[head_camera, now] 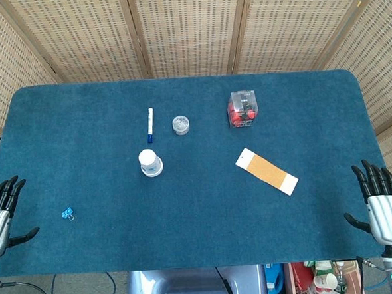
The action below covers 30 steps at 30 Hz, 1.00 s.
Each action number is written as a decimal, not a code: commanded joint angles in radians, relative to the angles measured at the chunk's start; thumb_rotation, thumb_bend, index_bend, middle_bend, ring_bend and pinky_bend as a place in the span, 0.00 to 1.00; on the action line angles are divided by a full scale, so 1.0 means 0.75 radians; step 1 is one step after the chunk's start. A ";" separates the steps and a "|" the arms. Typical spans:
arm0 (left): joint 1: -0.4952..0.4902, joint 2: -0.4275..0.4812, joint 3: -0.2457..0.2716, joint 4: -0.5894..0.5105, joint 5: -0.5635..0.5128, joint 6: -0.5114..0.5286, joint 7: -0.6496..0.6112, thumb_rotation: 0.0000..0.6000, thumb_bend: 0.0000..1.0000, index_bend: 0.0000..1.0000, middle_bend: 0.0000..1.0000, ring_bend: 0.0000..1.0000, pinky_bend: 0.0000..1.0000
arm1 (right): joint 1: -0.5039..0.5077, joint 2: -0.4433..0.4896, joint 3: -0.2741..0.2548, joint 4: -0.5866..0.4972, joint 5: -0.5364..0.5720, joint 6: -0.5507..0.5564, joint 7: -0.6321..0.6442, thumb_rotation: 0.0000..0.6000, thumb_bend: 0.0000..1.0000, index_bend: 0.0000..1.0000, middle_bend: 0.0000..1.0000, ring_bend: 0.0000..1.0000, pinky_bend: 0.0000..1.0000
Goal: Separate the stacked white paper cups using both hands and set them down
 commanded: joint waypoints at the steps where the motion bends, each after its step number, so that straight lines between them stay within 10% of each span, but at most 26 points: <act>1: 0.000 -0.001 0.000 0.001 -0.001 -0.001 0.001 1.00 0.06 0.00 0.00 0.00 0.00 | 0.000 0.000 -0.001 -0.003 0.004 -0.004 -0.004 1.00 0.00 0.00 0.00 0.00 0.00; 13: -0.067 -0.013 -0.014 0.001 0.001 -0.096 -0.013 1.00 0.07 0.00 0.00 0.00 0.00 | -0.005 0.008 0.012 0.004 0.034 -0.004 0.006 1.00 0.00 0.00 0.00 0.00 0.00; 30: -0.659 -0.174 -0.233 0.057 0.001 -0.700 -0.094 1.00 0.07 0.00 0.00 0.02 0.06 | 0.040 -0.014 0.069 0.088 0.192 -0.119 0.032 1.00 0.00 0.00 0.00 0.00 0.00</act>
